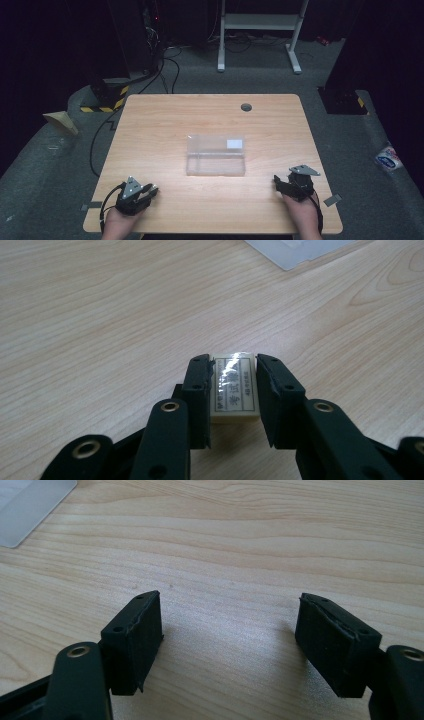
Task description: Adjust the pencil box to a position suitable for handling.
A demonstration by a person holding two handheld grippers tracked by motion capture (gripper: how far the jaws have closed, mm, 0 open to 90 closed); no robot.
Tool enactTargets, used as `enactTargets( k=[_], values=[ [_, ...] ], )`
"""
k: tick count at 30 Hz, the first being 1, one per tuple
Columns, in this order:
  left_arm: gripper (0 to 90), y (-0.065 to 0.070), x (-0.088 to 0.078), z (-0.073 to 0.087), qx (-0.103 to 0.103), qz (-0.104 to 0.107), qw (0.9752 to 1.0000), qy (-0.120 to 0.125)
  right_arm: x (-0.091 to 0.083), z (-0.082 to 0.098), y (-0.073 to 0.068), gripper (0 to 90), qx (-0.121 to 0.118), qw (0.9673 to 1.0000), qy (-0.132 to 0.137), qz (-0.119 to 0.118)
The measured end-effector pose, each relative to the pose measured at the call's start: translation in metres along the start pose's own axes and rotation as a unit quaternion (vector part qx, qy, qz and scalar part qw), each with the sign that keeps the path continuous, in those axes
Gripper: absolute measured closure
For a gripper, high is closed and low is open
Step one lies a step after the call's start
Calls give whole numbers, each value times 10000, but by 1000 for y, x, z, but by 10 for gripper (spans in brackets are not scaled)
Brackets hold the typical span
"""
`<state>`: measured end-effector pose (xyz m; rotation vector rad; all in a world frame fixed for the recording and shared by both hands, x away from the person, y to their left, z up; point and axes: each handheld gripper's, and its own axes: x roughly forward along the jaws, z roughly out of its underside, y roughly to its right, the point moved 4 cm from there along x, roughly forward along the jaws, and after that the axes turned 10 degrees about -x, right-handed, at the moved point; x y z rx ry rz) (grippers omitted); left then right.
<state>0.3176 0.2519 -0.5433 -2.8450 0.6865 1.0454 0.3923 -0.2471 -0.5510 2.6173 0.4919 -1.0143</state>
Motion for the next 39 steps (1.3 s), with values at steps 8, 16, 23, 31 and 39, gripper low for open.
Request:
enactTargets(
  k=[8, 16, 23, 31, 39],
  values=[
    [677, 4, 7, -5, 14, 4, 10000, 10, 0, 0, 0, 267, -1, 10000, 1, -3],
    [678, 8, 9, -8, -33, 24, 10000, 53, 0, 0, 0, 268, 0, 10000, 2, -9],
    [679, 13, 11, -13, -32, 9, 9998, 178, 1, -1, 0, 269, -27, 10000, 15, -7],
    [679, 15, 15, -21, -43, 71, 9997, 250, 1, -1, 0, 276, -24, 10000, 7, -15],
    [681, 18, 26, -30, -37, 77, 9996, 271, 1, -1, 0, 282, -25, 10000, 22, -18]
  ],
)
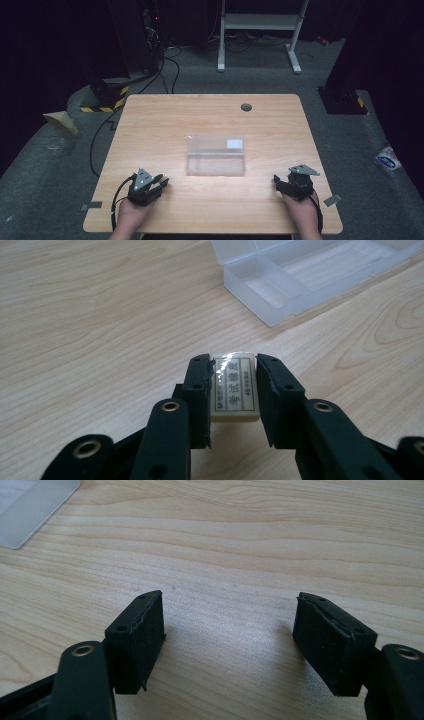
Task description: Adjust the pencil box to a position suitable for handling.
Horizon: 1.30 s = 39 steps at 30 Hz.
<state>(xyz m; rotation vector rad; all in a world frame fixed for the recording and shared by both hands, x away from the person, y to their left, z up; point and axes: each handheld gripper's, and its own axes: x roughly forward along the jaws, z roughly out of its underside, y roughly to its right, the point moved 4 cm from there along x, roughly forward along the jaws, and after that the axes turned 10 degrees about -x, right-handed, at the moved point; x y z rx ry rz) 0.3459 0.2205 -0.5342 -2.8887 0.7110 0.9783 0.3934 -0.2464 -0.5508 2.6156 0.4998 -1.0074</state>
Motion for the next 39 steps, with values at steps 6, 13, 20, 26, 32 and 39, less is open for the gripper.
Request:
enactTargets(
  k=[6, 13, 20, 26, 32, 39],
  values=[
    [681, 5, 11, -11, 64, 48, 10000, 60, 0, 0, 0, 284, -3, 10000, 2, -7],
    [681, 7, 15, -24, -10, 124, 9997, 201, -1, 0, 0, 285, -10, 10000, 5, -16],
    [681, 9, 22, -39, -27, 155, 9992, 364, -1, 0, 0, 286, -3, 10000, 5, -30],
    [681, 9, 30, -56, -155, 225, 9984, 501, 0, 0, 0, 287, -6, 10000, 10, -38],
    [681, 13, 36, -62, -164, 254, 9984, 482, 1, -1, 0, 289, -9, 10000, 9, -46],
    [681, 19, 39, -66, -232, 361, 9979, 491, 2, -2, 1, 290, -16, 10000, 6, -43]
  ],
)
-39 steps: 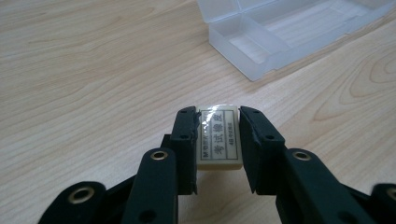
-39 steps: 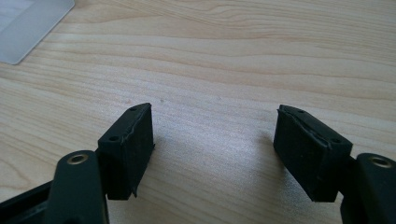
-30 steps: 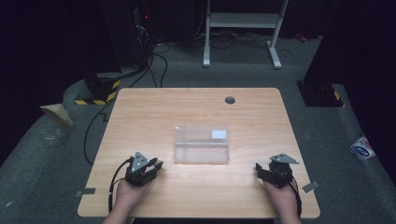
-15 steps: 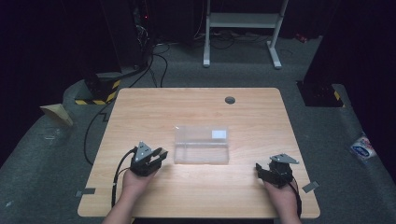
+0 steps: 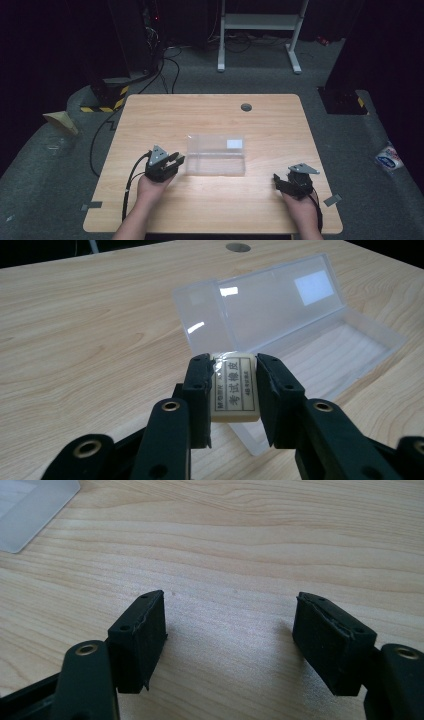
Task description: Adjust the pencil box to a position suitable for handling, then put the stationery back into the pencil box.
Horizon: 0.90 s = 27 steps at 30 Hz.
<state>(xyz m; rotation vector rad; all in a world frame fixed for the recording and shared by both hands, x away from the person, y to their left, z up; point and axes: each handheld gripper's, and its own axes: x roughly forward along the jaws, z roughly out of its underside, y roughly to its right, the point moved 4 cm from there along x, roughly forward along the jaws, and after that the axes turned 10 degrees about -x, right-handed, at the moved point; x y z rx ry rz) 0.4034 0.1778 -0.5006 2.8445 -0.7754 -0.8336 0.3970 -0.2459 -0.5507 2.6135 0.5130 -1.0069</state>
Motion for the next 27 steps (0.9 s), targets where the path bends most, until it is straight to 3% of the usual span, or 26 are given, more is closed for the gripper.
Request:
enactTargets(
  k=[20, 27],
  values=[
    [682, 10, 26, 5, -112, 109, 9997, -187, 0, 0, 0, 293, -10, 10000, 3, 9],
    [681, 10, 39, 9, -97, 3, 9995, -316, -1, 1, 0, 297, 0, 10000, 10, 41]
  ],
)
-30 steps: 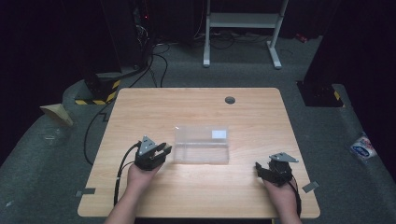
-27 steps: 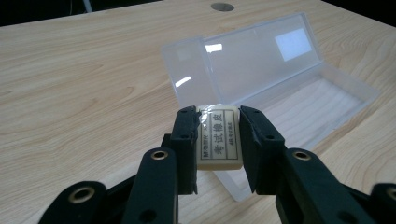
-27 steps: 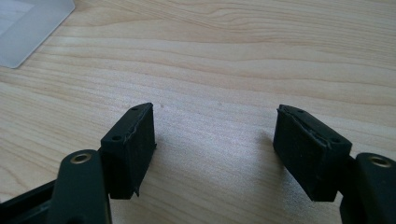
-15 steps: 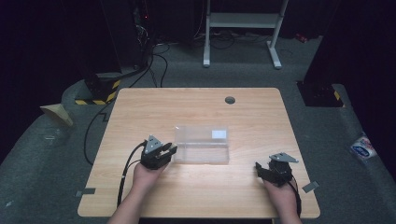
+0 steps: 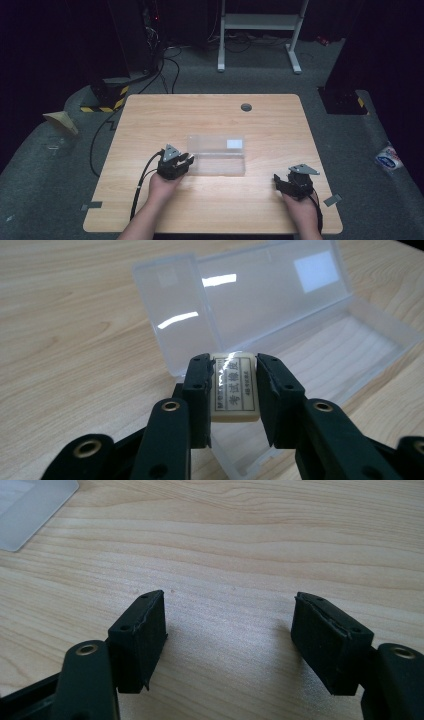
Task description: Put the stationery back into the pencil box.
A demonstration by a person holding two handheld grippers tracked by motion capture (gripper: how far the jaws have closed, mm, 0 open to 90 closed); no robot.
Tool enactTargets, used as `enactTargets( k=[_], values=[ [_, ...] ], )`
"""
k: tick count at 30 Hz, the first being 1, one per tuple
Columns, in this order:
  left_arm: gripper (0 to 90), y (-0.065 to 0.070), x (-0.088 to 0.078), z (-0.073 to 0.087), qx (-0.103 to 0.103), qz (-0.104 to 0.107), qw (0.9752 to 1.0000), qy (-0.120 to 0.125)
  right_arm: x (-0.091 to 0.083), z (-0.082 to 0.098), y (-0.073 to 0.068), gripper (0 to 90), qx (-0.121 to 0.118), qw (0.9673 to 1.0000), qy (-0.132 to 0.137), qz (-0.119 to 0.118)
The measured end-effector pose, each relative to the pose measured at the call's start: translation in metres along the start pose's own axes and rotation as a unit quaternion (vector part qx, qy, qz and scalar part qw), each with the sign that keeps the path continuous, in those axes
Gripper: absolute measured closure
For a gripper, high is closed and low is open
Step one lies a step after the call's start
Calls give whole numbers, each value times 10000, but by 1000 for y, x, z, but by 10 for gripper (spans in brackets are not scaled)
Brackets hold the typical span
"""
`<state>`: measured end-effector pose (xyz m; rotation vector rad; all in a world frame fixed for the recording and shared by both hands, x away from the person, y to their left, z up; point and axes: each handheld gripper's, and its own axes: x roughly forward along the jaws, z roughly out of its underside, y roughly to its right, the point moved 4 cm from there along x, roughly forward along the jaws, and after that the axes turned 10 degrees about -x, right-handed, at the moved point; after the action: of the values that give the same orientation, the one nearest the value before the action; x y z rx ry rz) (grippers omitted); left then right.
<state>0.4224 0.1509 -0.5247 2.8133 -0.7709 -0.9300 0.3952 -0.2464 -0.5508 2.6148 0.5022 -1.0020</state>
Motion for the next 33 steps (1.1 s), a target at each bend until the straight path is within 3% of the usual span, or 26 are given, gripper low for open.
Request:
enactTargets(
  k=[20, 33],
  values=[
    [680, 5, 12, 5, 54, -241, 9996, -129, 0, 0, 0, 299, 0, 10000, 0, 3],
    [680, 6, 13, 6, 35, -265, 9995, -177, 0, 0, 0, 301, 6, 10000, -10, 1]
  ],
)
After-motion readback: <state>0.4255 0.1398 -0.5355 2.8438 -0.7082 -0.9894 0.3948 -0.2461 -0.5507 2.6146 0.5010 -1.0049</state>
